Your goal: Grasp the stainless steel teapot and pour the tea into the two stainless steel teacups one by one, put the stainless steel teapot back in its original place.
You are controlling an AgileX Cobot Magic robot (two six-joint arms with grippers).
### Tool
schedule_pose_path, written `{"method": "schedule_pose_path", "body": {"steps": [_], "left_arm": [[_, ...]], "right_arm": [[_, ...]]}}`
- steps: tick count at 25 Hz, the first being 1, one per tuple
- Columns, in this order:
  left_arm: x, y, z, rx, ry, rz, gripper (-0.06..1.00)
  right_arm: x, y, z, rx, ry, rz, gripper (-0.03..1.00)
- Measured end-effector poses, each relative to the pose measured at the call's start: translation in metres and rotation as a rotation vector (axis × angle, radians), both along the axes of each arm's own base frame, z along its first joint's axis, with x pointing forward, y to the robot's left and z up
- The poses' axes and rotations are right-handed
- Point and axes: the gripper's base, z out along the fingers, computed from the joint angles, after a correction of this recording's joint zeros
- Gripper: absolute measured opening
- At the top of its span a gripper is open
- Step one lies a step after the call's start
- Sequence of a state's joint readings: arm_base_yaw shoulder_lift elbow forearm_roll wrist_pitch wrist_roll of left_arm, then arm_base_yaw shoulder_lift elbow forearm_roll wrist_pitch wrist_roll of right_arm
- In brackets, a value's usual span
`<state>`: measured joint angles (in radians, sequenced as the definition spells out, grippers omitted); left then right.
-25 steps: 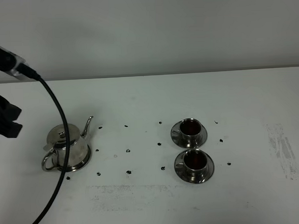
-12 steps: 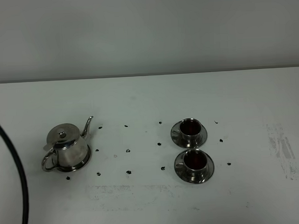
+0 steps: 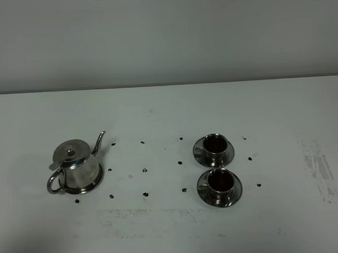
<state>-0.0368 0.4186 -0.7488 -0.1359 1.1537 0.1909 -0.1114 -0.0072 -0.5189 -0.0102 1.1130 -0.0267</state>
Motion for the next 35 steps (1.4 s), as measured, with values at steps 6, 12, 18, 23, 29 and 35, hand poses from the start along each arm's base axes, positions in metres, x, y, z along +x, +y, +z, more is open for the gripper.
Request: {"method": "schedule_pose_path", "body": {"steps": [6,12,18,23,29,35], "left_arm": [[-0.014,0.002,-0.039,-0.004,-0.134,0.028,0.32],[-0.025,0.002,-0.052,-0.018,-0.116,0.032,0.32],[-0.032,0.002,-0.053,-0.027,-0.131,0.039,0.32],[-0.033,0.002,-0.053,-0.034,-0.133,0.046,0.32],[-0.034,0.002,-0.064,-0.045,-0.15,0.057,0.32],[-0.035,0.002,-0.07,-0.047,-0.143,0.061,0.32]], "right_arm": [[0.0,0.0,0.0,0.0,0.0,0.0,0.29],[0.0,0.0,0.0,0.0,0.0,0.0,0.29],[0.0,0.0,0.0,0.0,0.0,0.0,0.29],[0.0,0.0,0.0,0.0,0.0,0.0,0.29],[0.0,0.0,0.0,0.0,0.0,0.0,0.29],[0.0,0.0,0.0,0.0,0.0,0.0,0.29]]}}
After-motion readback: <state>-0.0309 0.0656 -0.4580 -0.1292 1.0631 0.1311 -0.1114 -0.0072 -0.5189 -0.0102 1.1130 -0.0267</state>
